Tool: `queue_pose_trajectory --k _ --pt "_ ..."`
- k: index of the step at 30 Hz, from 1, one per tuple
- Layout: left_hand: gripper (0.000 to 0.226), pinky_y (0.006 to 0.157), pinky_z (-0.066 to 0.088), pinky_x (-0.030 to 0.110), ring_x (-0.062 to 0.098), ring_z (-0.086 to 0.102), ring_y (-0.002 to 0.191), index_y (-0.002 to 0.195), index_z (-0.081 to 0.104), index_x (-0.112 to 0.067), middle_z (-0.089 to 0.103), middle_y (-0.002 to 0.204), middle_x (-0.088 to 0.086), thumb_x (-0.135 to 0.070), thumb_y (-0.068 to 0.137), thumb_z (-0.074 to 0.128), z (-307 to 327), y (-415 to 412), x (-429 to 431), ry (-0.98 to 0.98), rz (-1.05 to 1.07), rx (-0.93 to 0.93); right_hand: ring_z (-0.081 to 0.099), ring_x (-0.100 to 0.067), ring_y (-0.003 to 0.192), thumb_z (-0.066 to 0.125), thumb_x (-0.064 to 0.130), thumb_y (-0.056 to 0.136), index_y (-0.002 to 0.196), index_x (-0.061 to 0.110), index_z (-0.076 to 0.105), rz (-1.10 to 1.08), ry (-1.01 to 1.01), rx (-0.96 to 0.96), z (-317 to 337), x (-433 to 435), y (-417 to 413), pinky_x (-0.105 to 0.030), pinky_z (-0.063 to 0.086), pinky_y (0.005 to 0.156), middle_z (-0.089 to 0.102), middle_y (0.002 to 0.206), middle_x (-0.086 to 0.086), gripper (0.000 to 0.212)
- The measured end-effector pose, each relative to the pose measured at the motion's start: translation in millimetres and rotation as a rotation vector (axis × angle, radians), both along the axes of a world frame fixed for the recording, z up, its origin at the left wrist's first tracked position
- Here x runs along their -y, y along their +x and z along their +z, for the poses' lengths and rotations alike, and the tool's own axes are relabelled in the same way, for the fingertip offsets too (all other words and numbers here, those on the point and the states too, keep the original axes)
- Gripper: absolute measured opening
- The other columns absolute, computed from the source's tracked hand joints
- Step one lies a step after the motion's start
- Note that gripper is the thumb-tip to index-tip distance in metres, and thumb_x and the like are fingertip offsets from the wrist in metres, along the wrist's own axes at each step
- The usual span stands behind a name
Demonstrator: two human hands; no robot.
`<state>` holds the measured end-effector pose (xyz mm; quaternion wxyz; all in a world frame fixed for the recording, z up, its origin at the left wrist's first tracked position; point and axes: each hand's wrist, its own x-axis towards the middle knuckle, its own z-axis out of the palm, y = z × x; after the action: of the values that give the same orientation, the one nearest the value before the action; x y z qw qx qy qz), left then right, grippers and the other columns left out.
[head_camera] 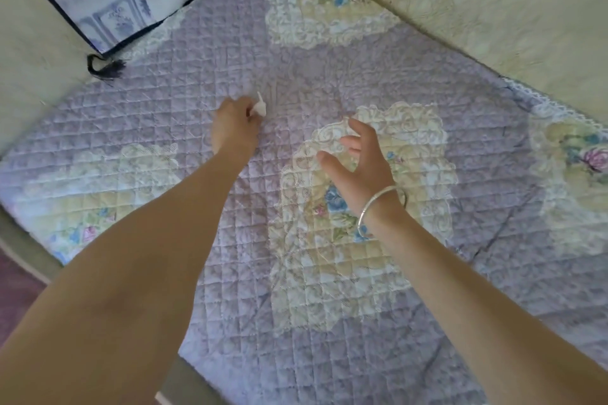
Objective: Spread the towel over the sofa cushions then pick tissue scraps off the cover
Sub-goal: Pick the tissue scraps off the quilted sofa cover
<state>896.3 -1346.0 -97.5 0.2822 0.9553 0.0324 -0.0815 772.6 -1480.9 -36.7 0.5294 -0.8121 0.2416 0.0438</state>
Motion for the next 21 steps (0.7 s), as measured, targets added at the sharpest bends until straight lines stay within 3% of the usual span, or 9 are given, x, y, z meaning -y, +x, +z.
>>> queue_pose_trajectory --k 4,7,11,16,19,21 --pt "0.015 0.052 0.031 0.025 0.026 0.049 0.076 0.099 0.058 -0.001 0.055 0.097 0.016 -0.011 0.093 0.05 10 -29 12 -0.082 -0.07 0.021 0.041 -0.005 0.113 0.06 0.025 0.087 0.141 0.023 0.028 -0.033 0.002 -0.006 14 6 -20 -0.022 0.032 0.09 0.045 0.136 0.001 0.063" --pt "0.014 0.059 0.032 0.027 0.02 0.045 0.075 0.098 0.059 -0.001 0.055 0.094 0.015 -0.011 0.092 0.052 19 -53 19 -0.127 -0.097 0.018 0.047 -0.014 0.117 0.06 0.023 0.087 0.141 0.023 0.028 -0.07 0.005 -0.025 30 17 -40 -0.028 0.041 0.096 0.046 0.135 0.001 0.063" --pt "0.009 0.067 0.033 0.026 0.022 0.046 0.077 0.094 0.059 -0.003 0.049 0.084 0.008 -0.011 0.09 0.056 51 -88 48 -0.235 -0.16 -0.035 0.044 -0.012 0.122 0.061 0.021 0.086 0.139 0.022 0.032 -0.16 -0.049 0.012 62 44 -81 -0.023 0.033 0.096 0.047 0.136 -0.002 0.061" --pt "0.021 0.075 0.037 0.028 0.033 0.057 0.092 0.106 0.06 0.003 0.06 0.094 0.017 -0.01 0.09 0.057 88 -140 82 -0.325 -0.253 -0.075 0.044 -0.011 0.123 0.061 0.021 0.087 0.138 0.023 0.032 -0.255 -0.065 0.027 99 66 -138 -0.026 0.037 0.098 0.049 0.13 0.002 0.059" --pt "0.018 0.072 0.035 0.02 0.024 0.054 0.085 0.103 0.06 -0.001 0.058 0.091 0.011 -0.012 0.09 0.056 112 -190 105 -0.374 -0.328 -0.114 0.041 -0.004 0.115 0.062 0.022 0.087 0.14 0.025 0.031 -0.321 -0.073 0.054 122 74 -190 -0.022 0.035 0.093 0.046 0.121 0.009 0.061" --pt "0.016 0.067 0.031 0.017 0.02 0.051 0.083 0.1 0.06 0.0 0.057 0.091 0.011 -0.012 0.09 0.056 127 -234 118 -0.393 -0.44 -0.144 0.042 -0.009 0.121 0.062 0.024 0.086 0.14 0.026 0.031 -0.369 -0.1 0.059 135 76 -236 -0.023 0.035 0.093 0.047 0.129 0.005 0.062"
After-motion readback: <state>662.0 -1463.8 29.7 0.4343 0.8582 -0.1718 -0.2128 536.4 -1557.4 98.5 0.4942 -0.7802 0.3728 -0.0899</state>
